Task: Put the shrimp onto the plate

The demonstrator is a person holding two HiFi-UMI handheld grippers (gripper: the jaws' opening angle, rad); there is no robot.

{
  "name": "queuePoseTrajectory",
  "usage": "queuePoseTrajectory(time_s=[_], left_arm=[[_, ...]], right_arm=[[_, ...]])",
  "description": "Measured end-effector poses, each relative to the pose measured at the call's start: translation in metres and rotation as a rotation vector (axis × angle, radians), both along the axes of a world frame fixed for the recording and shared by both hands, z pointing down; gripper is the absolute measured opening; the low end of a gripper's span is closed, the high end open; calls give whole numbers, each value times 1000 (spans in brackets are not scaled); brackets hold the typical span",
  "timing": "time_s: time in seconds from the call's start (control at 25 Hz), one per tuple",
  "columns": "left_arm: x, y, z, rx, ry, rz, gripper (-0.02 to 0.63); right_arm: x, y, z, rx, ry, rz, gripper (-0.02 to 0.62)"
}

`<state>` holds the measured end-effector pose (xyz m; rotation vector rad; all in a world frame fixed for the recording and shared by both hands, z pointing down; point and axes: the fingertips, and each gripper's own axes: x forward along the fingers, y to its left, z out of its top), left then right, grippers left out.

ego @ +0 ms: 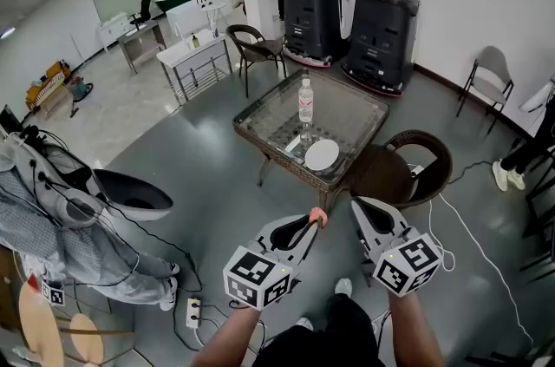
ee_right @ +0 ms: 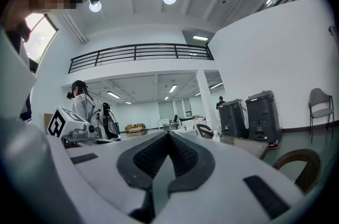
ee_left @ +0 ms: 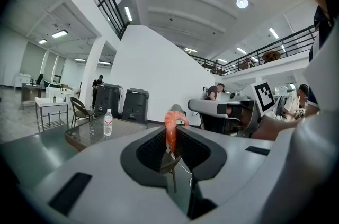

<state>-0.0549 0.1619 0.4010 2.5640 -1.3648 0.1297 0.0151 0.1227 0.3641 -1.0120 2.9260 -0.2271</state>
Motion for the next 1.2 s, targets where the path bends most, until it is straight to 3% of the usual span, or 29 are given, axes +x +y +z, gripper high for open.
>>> queuePoseTrajectory(time_s=[0.16,0.48,0.8,1.2], left_arm=[[-3,-1,11,7,-5,-9,59],[0,-146,16,-21,-28,-55,59],[-4,-205,35,-70,-42,-117,60],[-7,-306,22,-95,-73,-219,59]], right_arm=[[-4,0,10,9,-8,-7,6],[-4,-150,10,-7,-24,-67,6],[-6,-218,25,-56,-35,-122,6],[-13,-334,14,-62,-34,-215,6]])
